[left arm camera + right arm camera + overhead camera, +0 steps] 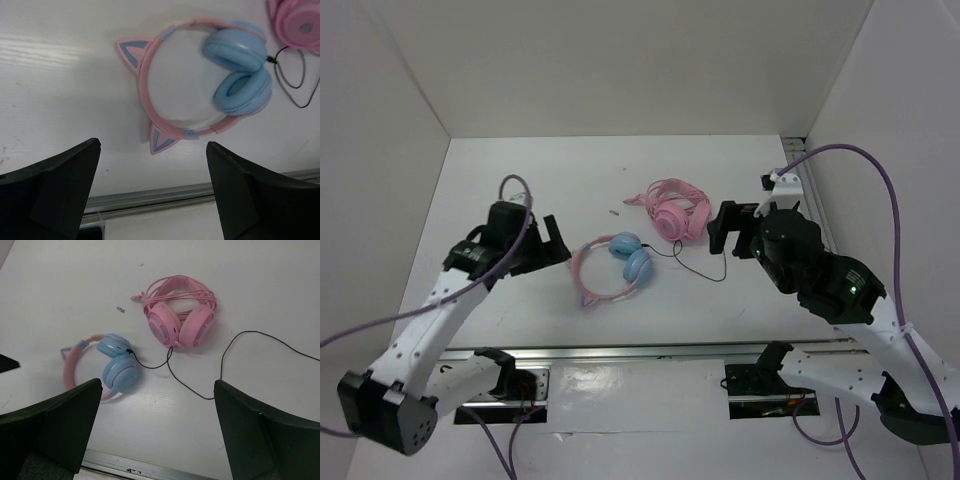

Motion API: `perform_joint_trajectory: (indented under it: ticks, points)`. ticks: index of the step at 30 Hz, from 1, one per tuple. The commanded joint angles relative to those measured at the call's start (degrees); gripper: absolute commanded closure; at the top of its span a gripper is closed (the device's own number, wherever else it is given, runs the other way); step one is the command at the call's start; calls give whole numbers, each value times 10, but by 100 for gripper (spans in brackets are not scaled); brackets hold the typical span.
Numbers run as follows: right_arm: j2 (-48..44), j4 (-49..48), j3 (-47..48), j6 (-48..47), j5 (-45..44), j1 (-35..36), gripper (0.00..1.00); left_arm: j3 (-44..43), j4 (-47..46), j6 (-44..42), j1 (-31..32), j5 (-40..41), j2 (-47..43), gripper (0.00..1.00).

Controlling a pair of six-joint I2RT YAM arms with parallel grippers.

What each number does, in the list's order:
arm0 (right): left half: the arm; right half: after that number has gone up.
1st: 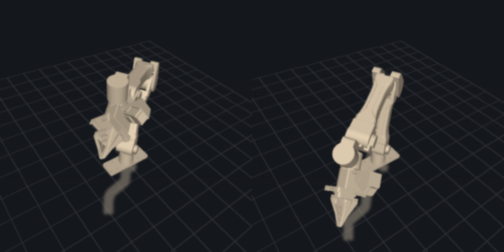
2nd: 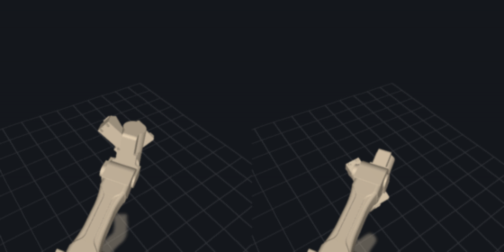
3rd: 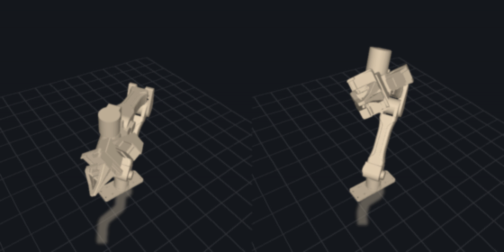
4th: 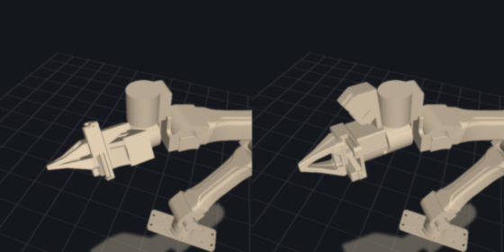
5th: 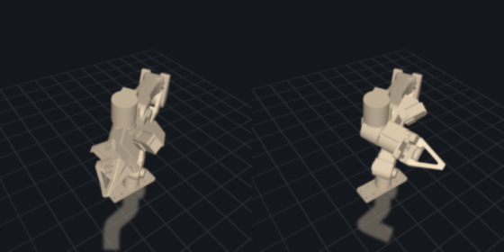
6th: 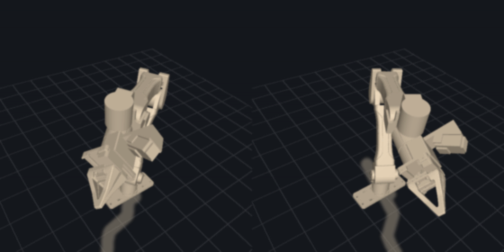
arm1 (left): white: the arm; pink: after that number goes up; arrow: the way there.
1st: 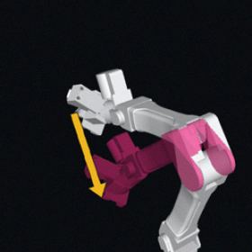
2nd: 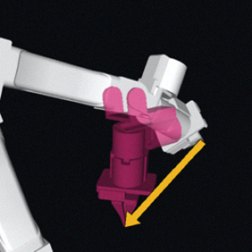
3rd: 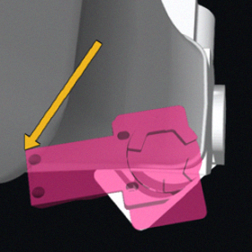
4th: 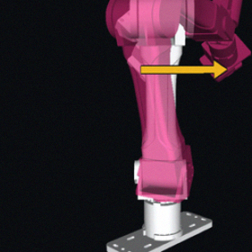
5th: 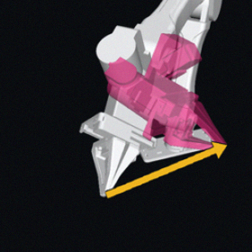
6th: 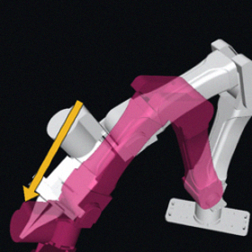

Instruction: Wrap the headphones

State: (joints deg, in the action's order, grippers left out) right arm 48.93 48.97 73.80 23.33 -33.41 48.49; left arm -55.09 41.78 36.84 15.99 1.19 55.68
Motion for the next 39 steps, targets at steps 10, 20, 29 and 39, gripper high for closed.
perform_joint_trajectory:
  ticks: [10, 20, 29, 39]
  points:
    - [51, -119, -99, 7, 70, 2, 0, 23, -170, 152, 65, 80, 268, 2]
    - [56, -129, -110, 2, 70, 2, 0, 44, -128, 241, 135, 148, 327, 17]
    - [62, -156, -127, 2, 88, 2, 0, 68, -111, 270, 145, 189, 402, 49]
    - [57, -194, -132, -5, 113, 2, 0, 12, 18, 239, 150, 196, 206, 100]
